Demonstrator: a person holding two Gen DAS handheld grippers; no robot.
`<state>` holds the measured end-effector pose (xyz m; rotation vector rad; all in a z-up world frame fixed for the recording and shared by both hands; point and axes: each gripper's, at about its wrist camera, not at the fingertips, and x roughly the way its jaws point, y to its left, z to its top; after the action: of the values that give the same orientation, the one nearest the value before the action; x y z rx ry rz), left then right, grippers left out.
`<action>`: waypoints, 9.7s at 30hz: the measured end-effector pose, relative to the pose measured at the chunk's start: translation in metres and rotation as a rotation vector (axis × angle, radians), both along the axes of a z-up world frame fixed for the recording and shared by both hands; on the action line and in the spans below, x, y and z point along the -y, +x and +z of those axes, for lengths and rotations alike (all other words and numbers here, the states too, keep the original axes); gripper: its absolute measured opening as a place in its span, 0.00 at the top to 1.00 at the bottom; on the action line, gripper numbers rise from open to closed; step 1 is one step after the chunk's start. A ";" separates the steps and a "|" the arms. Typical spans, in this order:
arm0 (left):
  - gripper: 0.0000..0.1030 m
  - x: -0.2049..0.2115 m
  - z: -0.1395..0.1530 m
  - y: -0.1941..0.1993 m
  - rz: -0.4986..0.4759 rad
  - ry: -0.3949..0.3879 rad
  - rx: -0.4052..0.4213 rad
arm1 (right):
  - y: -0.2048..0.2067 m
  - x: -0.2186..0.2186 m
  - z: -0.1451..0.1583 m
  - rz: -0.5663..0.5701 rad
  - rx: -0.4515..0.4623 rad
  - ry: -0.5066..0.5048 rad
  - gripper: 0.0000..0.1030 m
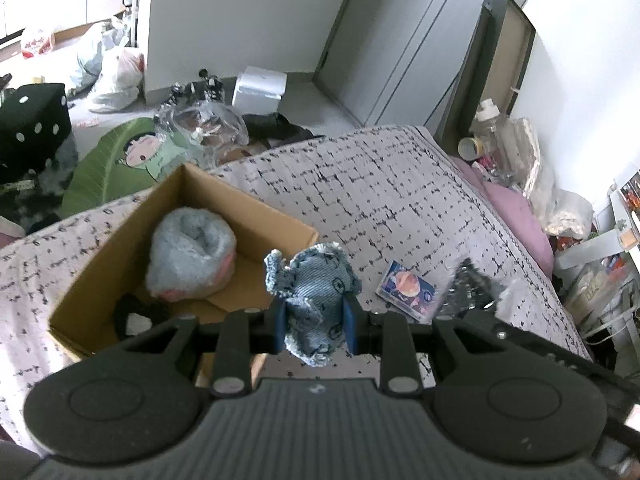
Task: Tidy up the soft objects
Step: 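Carry the plush and black wrapped item over the box with both grippers, then open both grippers to drop the plush and black item into the box, then move the left gripper to the snack box while the right approaches the burger squishy, then grasp the snack box with the left gripper while the right grasps the burger squishy, then carry the snack box and burger squishy over the box with both grippers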
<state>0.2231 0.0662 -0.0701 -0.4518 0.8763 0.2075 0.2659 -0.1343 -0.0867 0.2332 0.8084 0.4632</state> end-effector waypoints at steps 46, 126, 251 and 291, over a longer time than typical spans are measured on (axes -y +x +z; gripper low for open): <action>0.70 -0.087 -0.059 -0.015 0.108 -0.064 -0.135 | -0.037 -0.103 0.007 0.238 0.085 -0.016 0.76; 0.03 0.090 0.004 0.041 -0.136 0.165 -0.049 | -0.008 0.089 0.006 -0.163 -0.010 -0.036 0.00; 0.36 0.030 0.041 0.018 -0.136 0.086 0.090 | -0.018 0.053 0.034 -0.162 0.117 -0.036 0.70; 0.36 -0.103 -0.037 -0.010 0.034 -0.050 -0.078 | -0.034 -0.083 0.033 0.056 0.164 -0.102 0.70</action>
<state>0.2135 0.1687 -0.1068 -0.5088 0.9525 0.2364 0.2321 -0.0510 -0.0532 0.0774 0.6771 0.4855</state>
